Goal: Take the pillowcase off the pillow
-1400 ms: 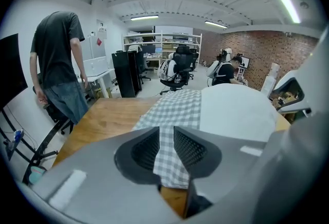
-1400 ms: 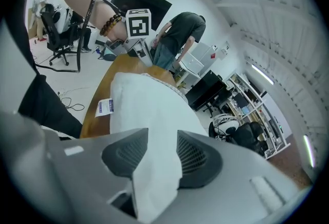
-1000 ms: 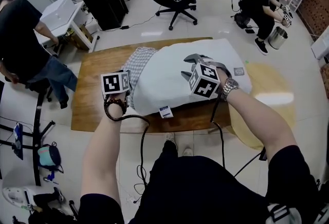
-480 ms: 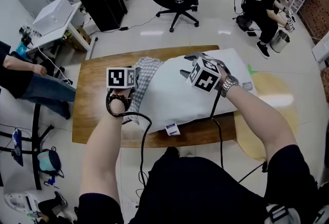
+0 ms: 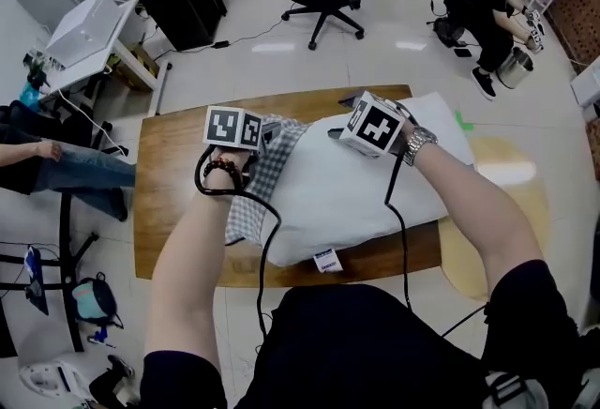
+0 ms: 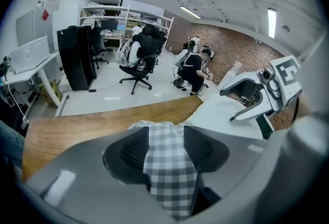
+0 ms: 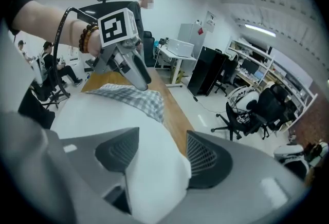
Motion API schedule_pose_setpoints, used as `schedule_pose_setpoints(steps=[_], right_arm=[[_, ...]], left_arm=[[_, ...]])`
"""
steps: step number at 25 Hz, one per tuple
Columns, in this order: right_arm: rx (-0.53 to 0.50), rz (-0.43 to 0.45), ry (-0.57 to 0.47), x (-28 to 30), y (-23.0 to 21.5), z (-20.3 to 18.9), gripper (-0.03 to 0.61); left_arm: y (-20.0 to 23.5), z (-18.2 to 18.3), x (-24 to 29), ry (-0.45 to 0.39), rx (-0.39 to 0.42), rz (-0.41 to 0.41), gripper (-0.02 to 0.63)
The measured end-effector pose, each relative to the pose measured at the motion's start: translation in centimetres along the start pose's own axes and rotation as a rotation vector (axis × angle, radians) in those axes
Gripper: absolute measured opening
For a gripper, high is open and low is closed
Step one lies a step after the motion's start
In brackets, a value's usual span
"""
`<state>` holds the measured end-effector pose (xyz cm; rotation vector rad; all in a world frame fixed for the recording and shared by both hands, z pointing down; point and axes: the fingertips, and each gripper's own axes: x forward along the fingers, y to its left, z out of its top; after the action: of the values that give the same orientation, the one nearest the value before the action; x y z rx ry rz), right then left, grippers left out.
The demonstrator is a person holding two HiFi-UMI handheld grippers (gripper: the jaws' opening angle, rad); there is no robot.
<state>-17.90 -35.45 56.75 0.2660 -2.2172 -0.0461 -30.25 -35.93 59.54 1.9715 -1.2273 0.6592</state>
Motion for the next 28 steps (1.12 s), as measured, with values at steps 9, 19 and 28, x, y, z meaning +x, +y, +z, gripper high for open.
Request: schedule_pose_setpoints(steps=[9,19,28], right_arm=[[0.069,0.181,0.096,5.0,-1.9,-0.2,0.328],[0.104,0.278,0.220,6.3,-1.8,-2.1,0.024],[0.203,0.213,0.268,3.8,-2.4,-4.4,0.017]], left_arm=[[2.9,-0.7,7.1,0.177,-0.078,-0.126,0.216],[5.5,-0.1,7.9,0.258,-0.027,-0.047,0.012],[8.3,0.1,5.2,0.180,-0.057,0.065,0.006]])
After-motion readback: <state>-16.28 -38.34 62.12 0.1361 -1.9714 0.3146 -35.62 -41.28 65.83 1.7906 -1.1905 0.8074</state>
